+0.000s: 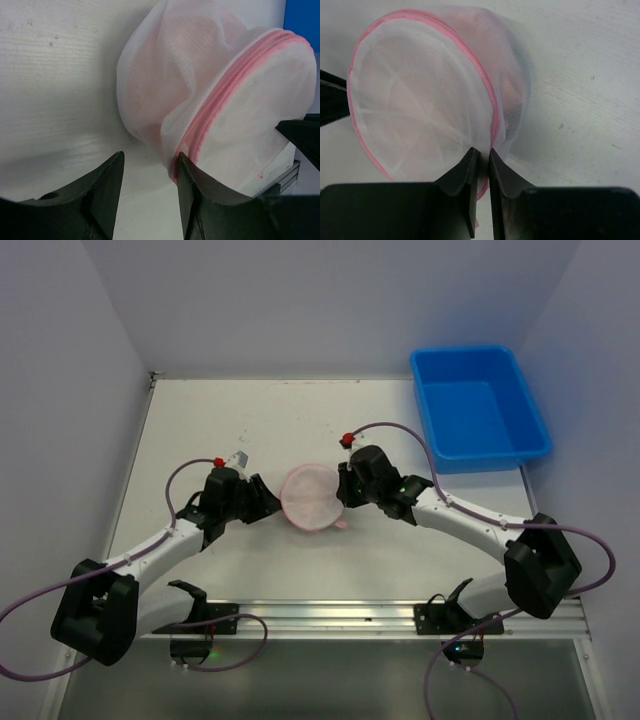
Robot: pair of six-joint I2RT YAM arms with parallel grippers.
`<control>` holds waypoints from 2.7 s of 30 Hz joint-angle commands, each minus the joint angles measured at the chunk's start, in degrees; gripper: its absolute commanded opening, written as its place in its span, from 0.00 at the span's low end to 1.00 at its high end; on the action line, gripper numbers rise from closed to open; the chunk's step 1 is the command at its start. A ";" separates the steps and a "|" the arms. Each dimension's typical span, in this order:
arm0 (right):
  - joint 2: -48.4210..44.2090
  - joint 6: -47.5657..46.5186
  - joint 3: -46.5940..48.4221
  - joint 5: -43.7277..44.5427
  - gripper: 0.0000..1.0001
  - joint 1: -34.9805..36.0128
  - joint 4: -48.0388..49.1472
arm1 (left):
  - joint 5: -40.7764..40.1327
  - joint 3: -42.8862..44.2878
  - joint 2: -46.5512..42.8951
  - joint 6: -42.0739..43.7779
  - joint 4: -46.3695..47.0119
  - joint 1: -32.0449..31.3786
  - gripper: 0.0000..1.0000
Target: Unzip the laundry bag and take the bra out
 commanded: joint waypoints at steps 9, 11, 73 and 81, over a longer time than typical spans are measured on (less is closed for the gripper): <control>-14.85 -14.51 -7.04 -10.14 0.06 0.16 14.04 | 0.41 1.10 5.27 -1.34 4.24 0.22 0.45; -16.97 -17.40 -10.02 -14.70 0.04 0.16 17.91 | 0.94 1.19 6.24 -1.69 5.03 0.22 0.44; -3.79 4.47 -6.95 -0.40 0.64 -5.11 2.44 | -0.56 4.53 2.90 0.16 0.37 -9.09 0.61; -2.92 4.11 -10.56 -4.36 0.63 -6.26 6.76 | 1.20 5.05 9.23 -1.60 10.04 -9.71 0.58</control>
